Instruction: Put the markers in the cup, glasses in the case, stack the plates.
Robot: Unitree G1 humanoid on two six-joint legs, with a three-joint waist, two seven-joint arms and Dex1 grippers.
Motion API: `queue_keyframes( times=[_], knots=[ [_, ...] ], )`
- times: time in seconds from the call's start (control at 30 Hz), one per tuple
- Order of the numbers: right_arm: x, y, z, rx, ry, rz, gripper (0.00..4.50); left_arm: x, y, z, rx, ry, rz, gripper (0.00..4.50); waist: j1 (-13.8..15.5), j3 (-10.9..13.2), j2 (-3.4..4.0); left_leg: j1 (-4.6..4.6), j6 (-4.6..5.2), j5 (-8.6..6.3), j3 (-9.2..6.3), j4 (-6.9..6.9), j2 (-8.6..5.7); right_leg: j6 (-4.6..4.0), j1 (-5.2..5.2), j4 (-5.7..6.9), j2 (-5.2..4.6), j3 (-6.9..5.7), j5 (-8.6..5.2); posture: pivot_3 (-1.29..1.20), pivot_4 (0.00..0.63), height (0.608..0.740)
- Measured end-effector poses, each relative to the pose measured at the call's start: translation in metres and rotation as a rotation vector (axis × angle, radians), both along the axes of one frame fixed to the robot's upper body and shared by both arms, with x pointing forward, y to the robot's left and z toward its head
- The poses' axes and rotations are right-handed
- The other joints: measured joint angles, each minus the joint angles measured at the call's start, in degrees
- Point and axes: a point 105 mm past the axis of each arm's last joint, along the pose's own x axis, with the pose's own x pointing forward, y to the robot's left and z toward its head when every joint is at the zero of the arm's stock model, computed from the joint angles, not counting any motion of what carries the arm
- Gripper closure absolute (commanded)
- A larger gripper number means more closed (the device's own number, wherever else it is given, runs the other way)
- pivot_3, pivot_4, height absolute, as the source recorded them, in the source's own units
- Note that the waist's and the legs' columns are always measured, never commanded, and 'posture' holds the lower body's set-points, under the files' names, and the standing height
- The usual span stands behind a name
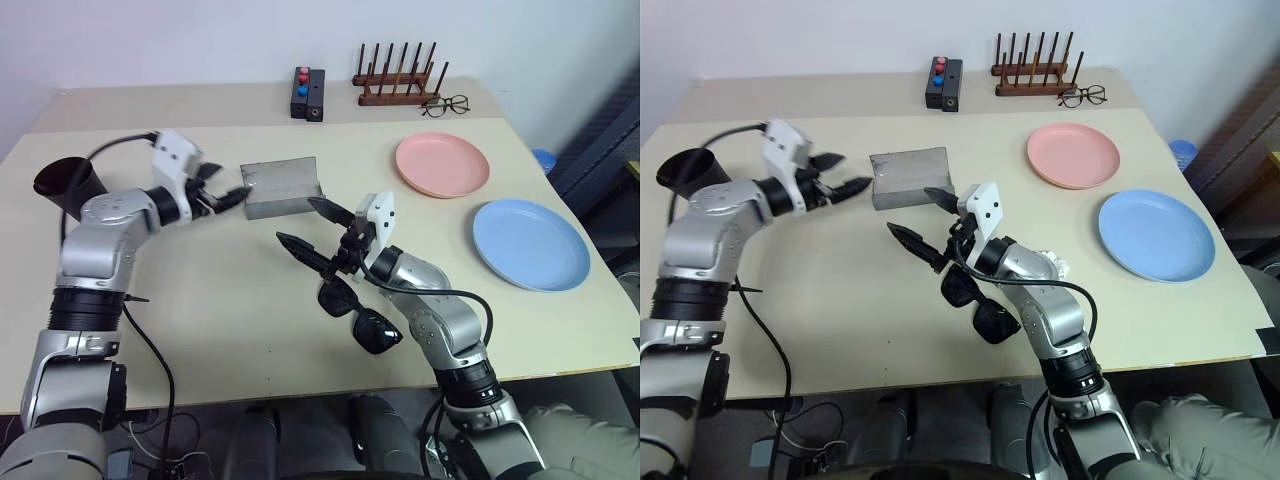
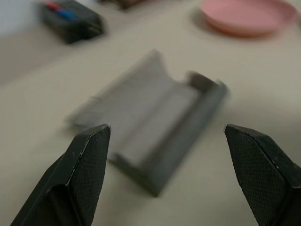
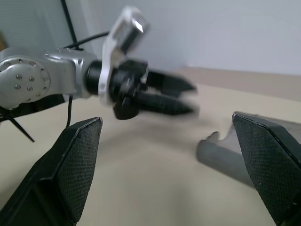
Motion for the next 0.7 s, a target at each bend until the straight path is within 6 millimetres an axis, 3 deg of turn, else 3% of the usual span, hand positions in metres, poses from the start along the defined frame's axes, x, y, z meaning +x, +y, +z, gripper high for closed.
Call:
queue_keyframes(
  times=[0.2, 0.43, 0.53, 0.7],
  knots=[
    [0.003, -0.014, -0.001, -0.047, -0.016, -0.021, 0.00, 0.027, -0.019, -0.008, 0.084, 0.098, -0.053, 0.54, 0.1, 0.0, 0.00, -0.10, 0.02, -0.01, 0.00, 0.02, -0.01, 0.03, -0.02, -0.10, 0.00, 0.00, -0.01, 0.00, 0.150, 0.740],
    [-0.001, -0.026, -0.005, -0.050, -0.014, -0.067, 0.00, 0.025, -0.038, -0.030, 0.186, 0.209, -0.198, 0.54, -0.1, 0.0, 0.01, -0.11, 0.03, -0.02, 0.00, -0.08, 0.00, 0.05, -0.10, -0.07, 0.01, 0.00, -0.03, 0.00, 0.150, 0.740],
    [-0.004, -0.026, -0.002, -0.043, -0.023, -0.077, 0.00, 0.025, -0.034, -0.034, 0.255, 0.214, -0.212, 1.35, -0.1, 0.0, 0.01, -0.11, 0.03, -0.01, 0.00, -0.07, 0.00, 0.04, -0.09, -0.07, 0.01, 0.00, -0.03, 0.00, 0.150, 0.740],
    [-0.007, -0.027, -0.001, -0.040, -0.026, -0.084, 0.00, 0.024, -0.023, -0.049, 0.309, 0.255, -0.198, 3.82, 0.0, 0.0, 0.01, -0.11, 0.03, -0.01, -0.01, -0.06, 0.00, 0.04, -0.09, -0.05, 0.01, 0.00, -0.03, 0.00, 0.150, 0.740]
  ],
)
